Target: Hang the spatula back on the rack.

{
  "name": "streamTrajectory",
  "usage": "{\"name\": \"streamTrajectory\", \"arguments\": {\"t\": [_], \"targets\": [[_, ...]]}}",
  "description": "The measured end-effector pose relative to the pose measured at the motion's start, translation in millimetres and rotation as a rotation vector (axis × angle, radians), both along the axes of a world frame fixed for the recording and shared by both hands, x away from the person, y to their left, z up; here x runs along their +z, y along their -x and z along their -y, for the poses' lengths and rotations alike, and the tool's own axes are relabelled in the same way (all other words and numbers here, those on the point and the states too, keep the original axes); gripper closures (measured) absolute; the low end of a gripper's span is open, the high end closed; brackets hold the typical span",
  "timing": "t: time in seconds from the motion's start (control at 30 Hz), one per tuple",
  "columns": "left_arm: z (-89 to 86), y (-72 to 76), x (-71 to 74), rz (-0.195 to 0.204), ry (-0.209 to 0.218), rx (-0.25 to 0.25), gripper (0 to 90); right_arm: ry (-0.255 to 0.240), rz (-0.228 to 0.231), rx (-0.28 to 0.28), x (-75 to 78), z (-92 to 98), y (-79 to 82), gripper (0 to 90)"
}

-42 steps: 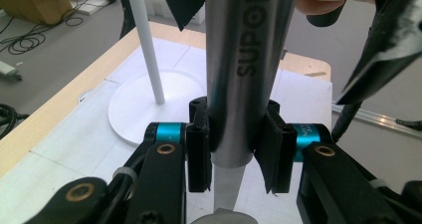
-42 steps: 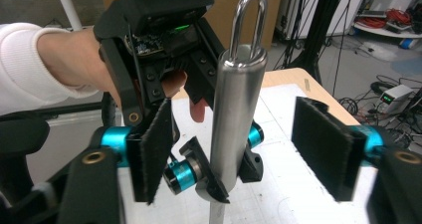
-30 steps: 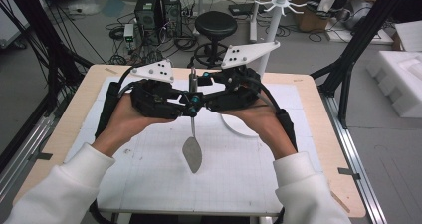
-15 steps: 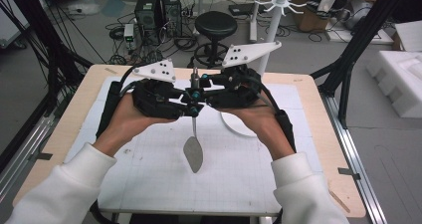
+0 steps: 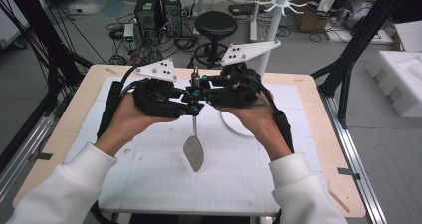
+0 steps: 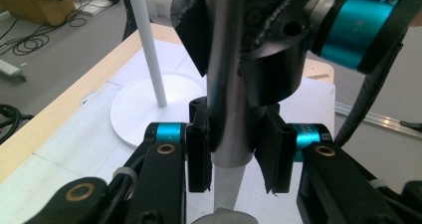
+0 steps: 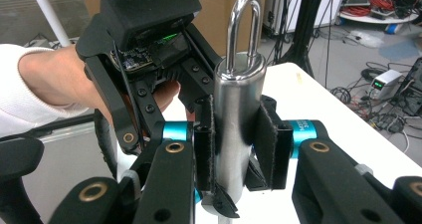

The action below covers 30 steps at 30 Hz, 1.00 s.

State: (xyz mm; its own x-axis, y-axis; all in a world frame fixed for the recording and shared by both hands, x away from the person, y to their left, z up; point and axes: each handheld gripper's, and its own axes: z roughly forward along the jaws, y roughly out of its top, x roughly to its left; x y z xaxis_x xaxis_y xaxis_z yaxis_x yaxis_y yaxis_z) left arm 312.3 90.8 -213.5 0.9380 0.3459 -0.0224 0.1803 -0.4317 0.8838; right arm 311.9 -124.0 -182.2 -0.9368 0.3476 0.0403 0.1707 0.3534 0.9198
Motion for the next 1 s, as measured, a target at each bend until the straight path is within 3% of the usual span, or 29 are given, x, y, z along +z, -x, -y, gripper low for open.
{"name": "streamTrajectory", "arguments": {"t": [0.67,0.77,1.0], "targets": [[-1.7,0.0,1.1,0.005,0.033,-0.004,66.3,0.026,0.025,-0.018,7.4,-0.9,3.6,73.6],[-3.3,-0.7,1.2,0.000,0.038,0.000,61.8,0.012,0.014,-0.019,8.1,2.1,3.8,73.6],[-13.3,-1.3,0.3,0.031,0.038,0.005,52.4,0.014,0.017,-0.033,9.3,12.6,3.7,73.6]]}}
